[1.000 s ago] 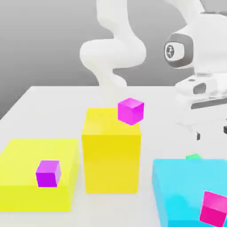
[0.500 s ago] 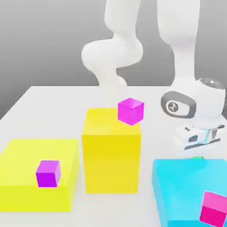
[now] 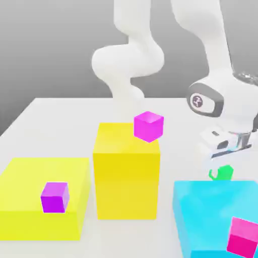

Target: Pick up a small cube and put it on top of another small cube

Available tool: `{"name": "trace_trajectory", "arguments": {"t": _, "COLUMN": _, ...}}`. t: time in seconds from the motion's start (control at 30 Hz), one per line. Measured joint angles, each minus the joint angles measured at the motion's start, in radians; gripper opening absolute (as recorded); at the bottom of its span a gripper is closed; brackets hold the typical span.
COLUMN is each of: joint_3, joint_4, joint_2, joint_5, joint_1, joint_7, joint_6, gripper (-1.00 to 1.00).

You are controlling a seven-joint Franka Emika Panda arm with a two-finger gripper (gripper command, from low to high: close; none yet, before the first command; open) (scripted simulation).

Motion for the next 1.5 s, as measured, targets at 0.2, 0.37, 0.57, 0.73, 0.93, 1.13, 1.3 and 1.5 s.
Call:
{"name": "trace_trajectory", "arguments": {"t": 0.2, "joint_3": 0.122, "joint_4": -0.004, "joint_2": 0.038, "joint_5": 0.122, "joint_1": -0.017, "joint_7": -0.267, "joint_6": -0.134, "gripper": -1.0}}
{"name": "trace_trajectory", "arguments": {"t": 0.37, "joint_3": 0.166, "joint_4": 0.033, "joint_2": 0.042, "joint_5": 0.217, "joint_1": -0.088, "joint_7": -0.496, "joint_6": -0.24, "gripper": -1.0}}
{"name": "trace_trajectory", "arguments": {"t": 0.57, "joint_3": 0.201, "joint_4": 0.084, "joint_2": 0.04, "joint_5": 0.325, "joint_1": -0.177, "joint_7": -0.769, "joint_6": -0.367, "gripper": -1.0}}
{"name": "trace_trajectory", "arguments": {"t": 0.73, "joint_3": 0.217, "joint_4": 0.128, "joint_2": 0.037, "joint_5": 0.414, "joint_1": -0.24, "joint_7": -0.995, "joint_6": -0.475, "gripper": -1.0}}
{"name": "trace_trajectory", "arguments": {"t": 0.93, "joint_3": 0.23, "joint_4": 0.181, "joint_2": 0.032, "joint_5": 0.517, "joint_1": -0.31, "joint_7": -1.266, "joint_6": -0.607, "gripper": -1.0}}
{"name": "trace_trajectory", "arguments": {"t": 1.13, "joint_3": 0.153, "joint_4": 0.262, "joint_2": -0.004, "joint_5": 0.554, "joint_1": -0.435, "joint_7": -1.43, "joint_6": -0.694, "gripper": -1.0}}
{"name": "trace_trajectory", "arguments": {"t": 1.3, "joint_3": 0.013, "joint_4": 0.304, "joint_2": -0.051, "joint_5": 0.457, "joint_1": -0.561, "joint_7": -1.274, "joint_6": -0.661, "gripper": -1.0}}
{"name": "trace_trajectory", "arguments": {"t": 1.5, "joint_3": -0.105, "joint_4": 0.348, "joint_2": -0.11, "joint_5": 0.332, "joint_1": -0.765, "joint_7": -1.057, "joint_6": -0.614, "gripper": -1.0}}
